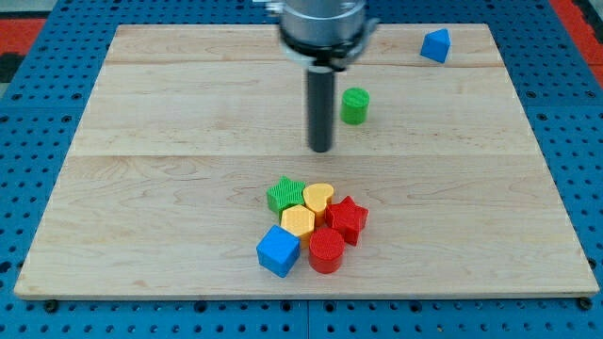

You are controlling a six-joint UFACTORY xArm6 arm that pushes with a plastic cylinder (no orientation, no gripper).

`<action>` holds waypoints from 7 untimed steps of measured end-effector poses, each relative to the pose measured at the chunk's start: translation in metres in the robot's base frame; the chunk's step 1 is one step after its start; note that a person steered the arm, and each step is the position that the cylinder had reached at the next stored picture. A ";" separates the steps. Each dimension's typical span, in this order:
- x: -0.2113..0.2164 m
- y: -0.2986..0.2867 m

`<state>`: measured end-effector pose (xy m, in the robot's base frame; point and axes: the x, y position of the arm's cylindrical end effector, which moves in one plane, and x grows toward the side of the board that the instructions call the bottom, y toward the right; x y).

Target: Move the green circle into the top of the green star

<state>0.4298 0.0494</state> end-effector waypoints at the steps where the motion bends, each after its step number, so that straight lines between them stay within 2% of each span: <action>1: -0.011 0.060; 2: -0.089 0.044; 3: -0.072 -0.015; 4: -0.018 -0.068; 5: 0.026 -0.090; 6: 0.031 -0.087; 7: -0.012 -0.078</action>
<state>0.4174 -0.0285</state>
